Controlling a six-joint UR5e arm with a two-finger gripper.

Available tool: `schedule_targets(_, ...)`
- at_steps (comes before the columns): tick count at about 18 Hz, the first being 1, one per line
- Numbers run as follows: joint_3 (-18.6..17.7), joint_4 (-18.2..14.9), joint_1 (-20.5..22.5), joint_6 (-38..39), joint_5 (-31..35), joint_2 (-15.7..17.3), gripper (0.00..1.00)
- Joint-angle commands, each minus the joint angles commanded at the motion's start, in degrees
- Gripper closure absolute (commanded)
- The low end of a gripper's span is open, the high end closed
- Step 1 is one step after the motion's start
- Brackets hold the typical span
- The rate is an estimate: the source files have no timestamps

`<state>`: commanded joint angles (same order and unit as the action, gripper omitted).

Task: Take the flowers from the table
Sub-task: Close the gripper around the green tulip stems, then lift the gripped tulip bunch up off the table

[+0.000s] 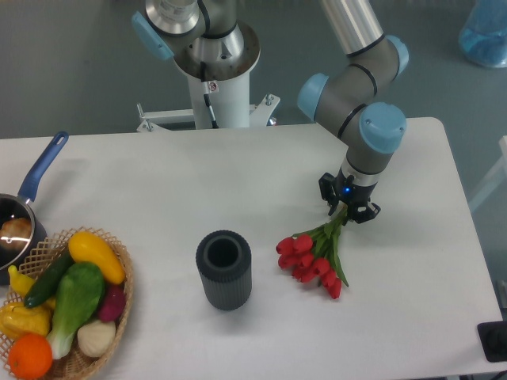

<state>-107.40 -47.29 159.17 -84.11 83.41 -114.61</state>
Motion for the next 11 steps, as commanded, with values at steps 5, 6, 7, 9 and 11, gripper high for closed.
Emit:
schedule_targets(5,0.61,-0.09,-0.09,1.4,0.0,0.0,0.91)
schedule_targets(6,0.7,-0.09,-0.09,1.58,0.0,0.0,0.91)
schedule_targets(7,0.96,-0.09,-0.09,1.58,0.0,0.0,0.91)
schedule_targets(9,1.4,-0.17,0.0,1.58,0.0,0.17,0.91)
schedule_targets(11,2.1,-0.17,0.09,1.5,0.0,0.44,0.91)
